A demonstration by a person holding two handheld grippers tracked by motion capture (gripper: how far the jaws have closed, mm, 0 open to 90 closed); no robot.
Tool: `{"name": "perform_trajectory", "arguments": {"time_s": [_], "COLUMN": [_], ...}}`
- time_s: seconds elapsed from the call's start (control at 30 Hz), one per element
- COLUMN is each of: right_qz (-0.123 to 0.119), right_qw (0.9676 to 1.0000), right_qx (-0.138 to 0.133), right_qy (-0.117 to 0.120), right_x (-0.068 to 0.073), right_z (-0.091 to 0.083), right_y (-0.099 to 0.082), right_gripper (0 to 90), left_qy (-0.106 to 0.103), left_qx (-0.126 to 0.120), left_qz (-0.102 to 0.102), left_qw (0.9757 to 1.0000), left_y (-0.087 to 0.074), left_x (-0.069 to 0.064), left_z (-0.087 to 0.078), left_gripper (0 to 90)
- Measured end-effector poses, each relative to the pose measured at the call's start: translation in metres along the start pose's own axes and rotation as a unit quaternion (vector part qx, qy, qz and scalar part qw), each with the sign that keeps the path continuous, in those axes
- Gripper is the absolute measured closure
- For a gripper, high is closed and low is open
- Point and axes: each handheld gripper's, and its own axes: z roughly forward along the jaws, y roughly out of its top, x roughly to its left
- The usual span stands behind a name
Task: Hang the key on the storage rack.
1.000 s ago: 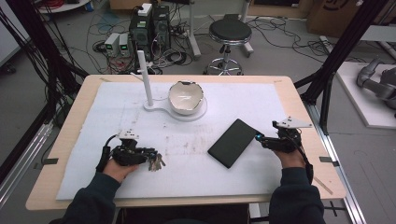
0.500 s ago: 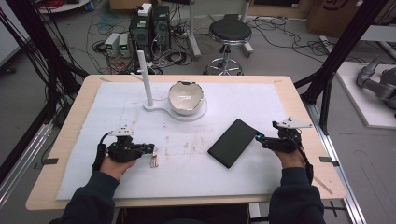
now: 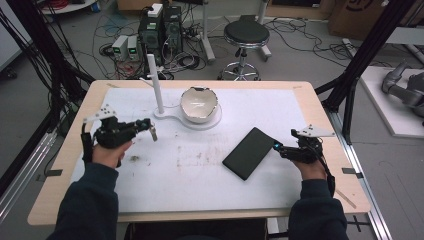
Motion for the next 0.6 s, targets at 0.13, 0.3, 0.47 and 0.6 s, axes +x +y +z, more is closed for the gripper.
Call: {"name": "perform_trajectory", "arguments": {"time_s": [0.13,0.3,0.47,0.6], "right_qz": [0.002,0.003,0.006,0.007], "right_qw": [1.0000,1.0000,1.0000,1.0000], "right_qx": [0.000,0.000,-0.002,-0.003], "right_qy": [-0.001,-0.002,-0.002,-0.001], "right_x": [-0.001,-0.001,-0.001,-0.002], "right_z": [0.000,0.000,-0.001,-0.002], "right_y": [0.000,0.000,0.000,0.000], "right_gripper": [20.8,20.8,20.9,20.8], "left_qy": [-0.002,0.013,0.030,0.043], "left_qx": [-0.017,-0.025,-0.027,-0.024], "left_qz": [0.011,0.010,0.010,0.009], "left_qw": [0.9998,0.9996,0.9992,0.9987], "left_y": [0.032,0.058,0.077,0.089], "left_x": [0.008,0.019,0.027,0.033], "left_z": [0.005,0.016,0.026,0.033], "left_gripper": [88.0,88.0,88.0,88.0]}}
